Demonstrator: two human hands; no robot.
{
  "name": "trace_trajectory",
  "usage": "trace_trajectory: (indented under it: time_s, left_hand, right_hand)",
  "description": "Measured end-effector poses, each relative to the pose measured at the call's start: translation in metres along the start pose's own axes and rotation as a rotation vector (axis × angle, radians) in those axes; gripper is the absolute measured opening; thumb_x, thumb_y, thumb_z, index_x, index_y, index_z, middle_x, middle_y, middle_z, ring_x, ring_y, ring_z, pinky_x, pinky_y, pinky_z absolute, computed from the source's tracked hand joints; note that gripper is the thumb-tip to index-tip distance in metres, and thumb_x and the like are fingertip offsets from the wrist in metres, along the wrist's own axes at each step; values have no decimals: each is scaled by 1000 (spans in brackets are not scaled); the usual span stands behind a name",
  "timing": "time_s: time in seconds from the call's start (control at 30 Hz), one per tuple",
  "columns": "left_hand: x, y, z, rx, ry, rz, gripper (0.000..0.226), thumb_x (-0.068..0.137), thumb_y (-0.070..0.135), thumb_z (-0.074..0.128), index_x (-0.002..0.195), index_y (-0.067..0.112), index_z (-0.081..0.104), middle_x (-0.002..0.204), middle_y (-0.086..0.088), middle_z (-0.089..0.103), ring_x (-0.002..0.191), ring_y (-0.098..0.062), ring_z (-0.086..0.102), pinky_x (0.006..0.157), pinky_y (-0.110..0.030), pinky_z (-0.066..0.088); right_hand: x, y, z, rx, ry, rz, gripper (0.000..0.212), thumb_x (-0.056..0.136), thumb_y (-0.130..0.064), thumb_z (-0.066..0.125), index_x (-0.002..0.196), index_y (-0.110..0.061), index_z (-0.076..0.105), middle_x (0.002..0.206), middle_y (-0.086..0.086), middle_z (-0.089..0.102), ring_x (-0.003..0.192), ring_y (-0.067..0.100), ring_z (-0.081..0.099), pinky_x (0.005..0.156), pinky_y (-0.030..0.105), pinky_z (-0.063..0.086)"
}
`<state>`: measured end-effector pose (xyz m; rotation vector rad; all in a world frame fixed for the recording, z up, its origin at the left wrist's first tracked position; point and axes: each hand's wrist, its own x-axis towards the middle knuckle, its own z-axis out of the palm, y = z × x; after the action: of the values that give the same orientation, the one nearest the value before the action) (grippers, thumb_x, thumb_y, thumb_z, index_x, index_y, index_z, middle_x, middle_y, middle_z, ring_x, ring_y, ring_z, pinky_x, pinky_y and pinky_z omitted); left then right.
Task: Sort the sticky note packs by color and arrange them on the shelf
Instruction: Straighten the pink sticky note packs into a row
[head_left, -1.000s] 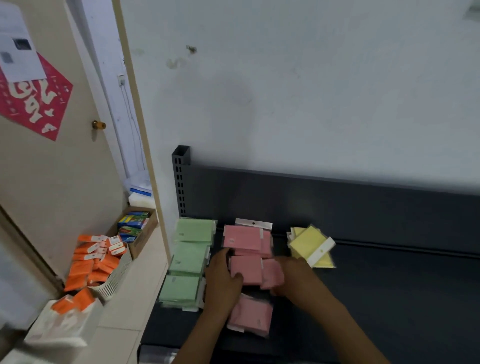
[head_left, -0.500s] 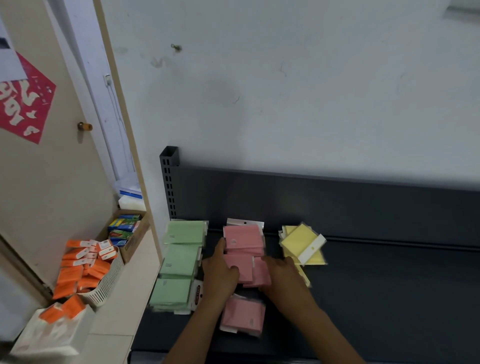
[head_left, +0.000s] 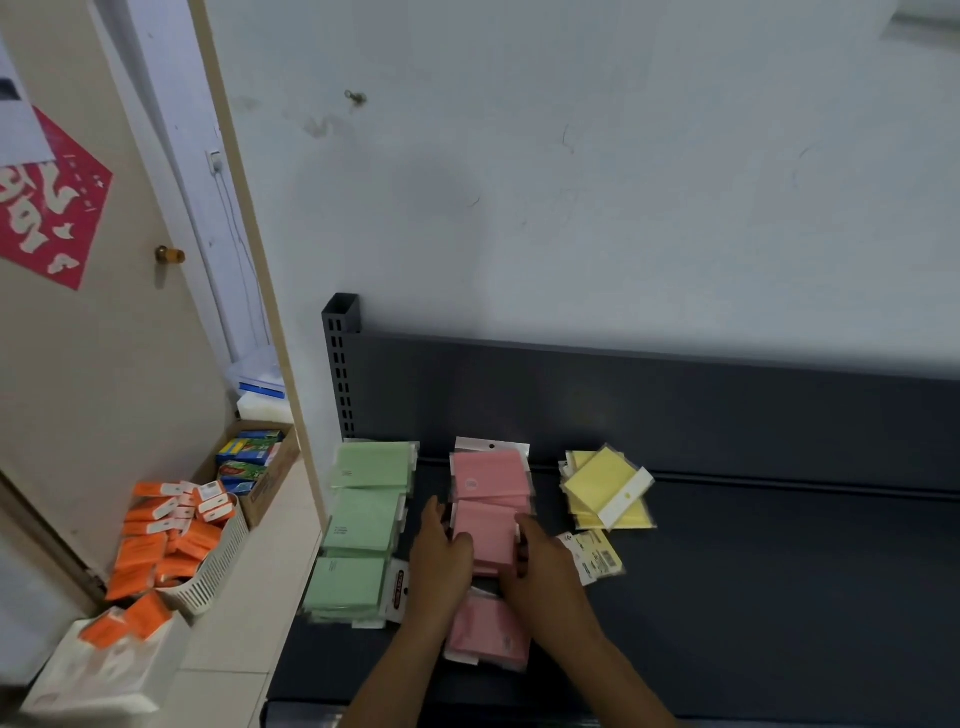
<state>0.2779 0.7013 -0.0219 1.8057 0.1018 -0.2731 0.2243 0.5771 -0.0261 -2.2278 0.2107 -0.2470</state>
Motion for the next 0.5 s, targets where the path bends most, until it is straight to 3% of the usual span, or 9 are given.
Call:
trace_trajectory:
  time_s: [0.13, 0.27, 0.33, 0.43, 0.5]
  left_hand:
    - [-11, 0, 3, 43, -53, 18, 72, 97, 7, 45, 160, 14, 10, 151, -8, 44, 118, -16, 49, 89, -24, 34]
    - [-13, -2, 5, 95, -73, 36, 51, 94, 9, 48, 144, 13, 42, 117, 1, 65, 91, -10, 60, 74, -29, 47]
    - [-16, 0, 3, 70, -59, 29, 54, 95, 9, 48, 148, 15, 40, 130, 4, 61, 103, -12, 60, 89, -30, 48]
    - [-6, 12, -3, -25, 8, 50, 65, 99, 13, 46, 159, 18, 21, 157, -1, 36, 140, -19, 40, 108, -28, 31]
    - [8, 19, -3, -76, 7, 40, 54, 100, 13, 45, 153, 21, 37, 146, 2, 48, 130, -19, 49, 103, -31, 40]
  right_hand:
    - [9, 0, 0, -47, 61, 16, 51, 77, -11, 55, 120, -38, 52, 108, -14, 62, 97, 7, 60, 82, 29, 55]
    - [45, -1, -7, -161, 30, 30, 60, 76, -27, 50, 136, -23, 46, 121, -1, 55, 112, 20, 54, 94, 38, 50]
    - [54, -11, -15, -172, -23, 31, 50, 82, -19, 56, 132, -16, 50, 120, 4, 58, 109, 23, 56, 89, 35, 49]
    - [55, -8, -16, -136, -73, 57, 41, 88, -8, 57, 129, -12, 53, 118, 6, 63, 104, 20, 61, 79, 25, 44]
    - [50, -2, -12, -120, -70, 68, 40, 88, -6, 55, 128, -12, 53, 117, 6, 64, 102, 19, 61, 78, 24, 44]
